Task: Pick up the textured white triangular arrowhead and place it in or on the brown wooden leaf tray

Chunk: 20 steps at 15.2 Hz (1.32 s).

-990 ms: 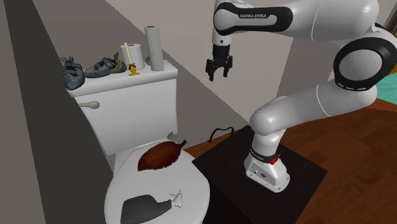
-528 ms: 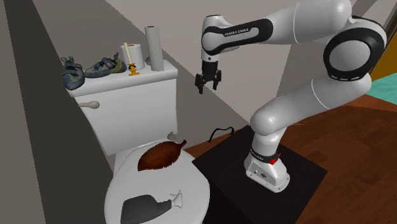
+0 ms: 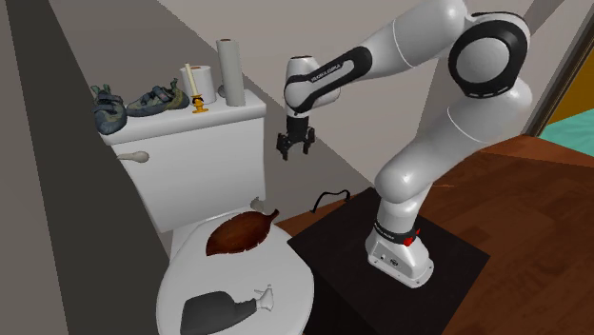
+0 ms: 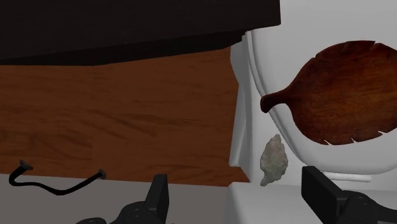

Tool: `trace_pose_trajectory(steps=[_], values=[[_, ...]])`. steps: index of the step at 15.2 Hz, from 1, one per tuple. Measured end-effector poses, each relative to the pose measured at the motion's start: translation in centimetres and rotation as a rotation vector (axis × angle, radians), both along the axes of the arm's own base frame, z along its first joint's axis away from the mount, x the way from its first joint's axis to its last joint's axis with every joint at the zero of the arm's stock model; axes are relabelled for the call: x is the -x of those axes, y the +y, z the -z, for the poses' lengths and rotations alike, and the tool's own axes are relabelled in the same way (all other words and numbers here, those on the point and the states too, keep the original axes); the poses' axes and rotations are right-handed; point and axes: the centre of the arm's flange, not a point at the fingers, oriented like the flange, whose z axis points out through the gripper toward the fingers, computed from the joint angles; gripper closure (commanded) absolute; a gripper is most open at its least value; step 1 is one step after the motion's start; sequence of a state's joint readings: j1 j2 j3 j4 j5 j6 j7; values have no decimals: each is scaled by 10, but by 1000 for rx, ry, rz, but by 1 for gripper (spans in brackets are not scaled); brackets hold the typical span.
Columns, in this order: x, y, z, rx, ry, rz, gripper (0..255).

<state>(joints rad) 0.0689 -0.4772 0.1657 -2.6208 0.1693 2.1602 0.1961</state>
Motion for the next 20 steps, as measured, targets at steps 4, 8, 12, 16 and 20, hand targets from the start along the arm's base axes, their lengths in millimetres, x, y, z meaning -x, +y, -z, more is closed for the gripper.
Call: trace_pose_trajectory(steps=[4,8,12,16,20], values=[[-19,19,41,-11,-1,7,0],[-42,42,82,-23,-1,13,0],[-65,60,125,-35,-2,20,0],[-82,84,172,-48,-2,26,0],[-107,119,178,-83,-26,356,0]])
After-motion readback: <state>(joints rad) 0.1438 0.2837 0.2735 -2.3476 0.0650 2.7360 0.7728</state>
